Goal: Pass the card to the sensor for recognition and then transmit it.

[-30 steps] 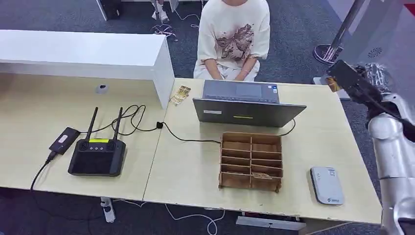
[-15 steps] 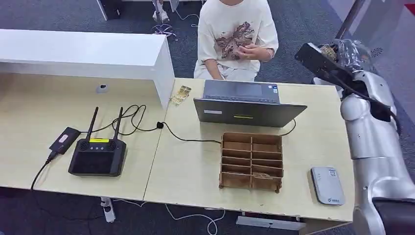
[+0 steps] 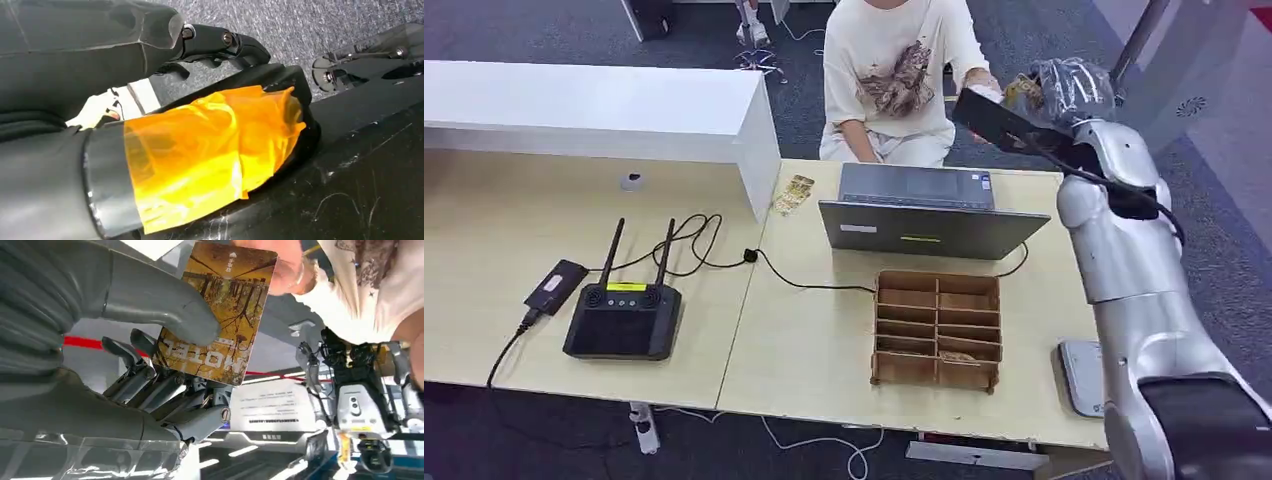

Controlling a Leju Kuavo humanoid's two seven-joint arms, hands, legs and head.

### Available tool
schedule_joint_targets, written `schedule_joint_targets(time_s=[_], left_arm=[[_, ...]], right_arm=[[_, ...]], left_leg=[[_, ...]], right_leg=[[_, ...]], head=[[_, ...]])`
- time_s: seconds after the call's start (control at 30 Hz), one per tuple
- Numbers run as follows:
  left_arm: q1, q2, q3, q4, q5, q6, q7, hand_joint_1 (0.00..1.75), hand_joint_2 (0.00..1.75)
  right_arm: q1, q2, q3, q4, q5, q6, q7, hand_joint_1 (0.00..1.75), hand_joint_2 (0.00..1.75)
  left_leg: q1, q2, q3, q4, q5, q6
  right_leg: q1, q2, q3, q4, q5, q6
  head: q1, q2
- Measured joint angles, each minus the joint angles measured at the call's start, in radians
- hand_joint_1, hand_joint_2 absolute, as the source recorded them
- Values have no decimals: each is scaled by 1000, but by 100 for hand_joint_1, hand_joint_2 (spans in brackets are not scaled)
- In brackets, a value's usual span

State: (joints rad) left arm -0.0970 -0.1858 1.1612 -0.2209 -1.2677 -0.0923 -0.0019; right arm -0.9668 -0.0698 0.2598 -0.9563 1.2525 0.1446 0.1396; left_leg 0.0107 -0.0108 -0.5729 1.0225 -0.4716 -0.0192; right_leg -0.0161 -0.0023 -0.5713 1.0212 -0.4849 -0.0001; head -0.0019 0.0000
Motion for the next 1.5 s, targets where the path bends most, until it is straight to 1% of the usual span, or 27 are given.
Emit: schedule_joint_targets(time_s=[0.07,0.23,0.53,0.57,0.6,0.63,0.97,1.07,1.23,1.3,1.4,1.47,1.5], left_arm=[[0,0,-1,0,-5,0,1,0,0],[0,0,-4,0,-10,0,1,0,0],[0,0,-8,0,-10,0,1,0,0],[0,0,-8,0,-10,0,1,0,0],[0,0,-8,0,-10,0,1,0,0],[0,0,-8,0,-10,0,1,0,0],[0,-1,-8,0,-10,4,1,0,0],[0,-5,-8,0,-11,9,1,0,0],[1,-6,-8,0,-13,11,1,0,0],[0,-6,-8,0,-13,11,1,0,0],[1,-8,-8,0,-9,12,1,0,0],[1,-8,-8,0,-6,12,1,0,0],[1,-8,-8,0,-6,12,2,0,0]], right_arm=[[-9,17,26,17,41,-2,13,175,175],[-25,34,71,43,96,-11,25,175,175],[-42,36,103,78,134,-28,23,175,175],[-43,37,105,81,137,-29,24,122,175],[-43,37,107,84,140,-29,25,5,175],[-43,38,110,87,143,-29,28,0,175],[-43,44,113,104,169,-36,37,0,175],[-41,38,102,98,149,-61,18,0,175],[5,23,19,9,64,-108,-17,0,175],[28,22,-20,-34,33,-112,-26,0,175],[81,25,-97,-142,-86,-130,-73,0,175],[116,33,-155,-223,-165,-123,-102,0,175],[121,35,-163,-236,-176,-121,-106,0,175]], left_leg=[[0,0,0,0,0,0],[0,0,0,0,0,0],[0,0,0,0,0,0],[0,0,0,0,0,0],[0,0,0,0,0,0],[0,0,0,0,0,0],[0,0,0,0,0,0],[0,0,0,0,0,0],[0,0,-1,1,0,0],[0,0,-1,1,0,0],[0,-1,-2,1,0,0],[0,-1,-2,1,0,0],[0,-1,-2,1,0,0]], right_leg=[[0,0,0,0,0,0],[0,-1,0,0,0,0],[0,0,0,0,0,0],[0,0,0,0,0,0],[0,0,0,0,0,0],[0,-1,0,0,0,0],[0,0,-1,0,0,0],[0,0,-1,0,0,0],[0,0,-1,-1,0,0],[0,0,-1,-1,0,0],[0,-1,-1,-1,0,0],[0,-1,-2,-1,0,0],[0,-1,-2,-1,0,0]], head=[[0,0],[0,0],[0,0],[0,0],[0,0],[0,0],[0,0],[0,0],[0,0],[0,0],[0,0],[0,0],[0,0]])
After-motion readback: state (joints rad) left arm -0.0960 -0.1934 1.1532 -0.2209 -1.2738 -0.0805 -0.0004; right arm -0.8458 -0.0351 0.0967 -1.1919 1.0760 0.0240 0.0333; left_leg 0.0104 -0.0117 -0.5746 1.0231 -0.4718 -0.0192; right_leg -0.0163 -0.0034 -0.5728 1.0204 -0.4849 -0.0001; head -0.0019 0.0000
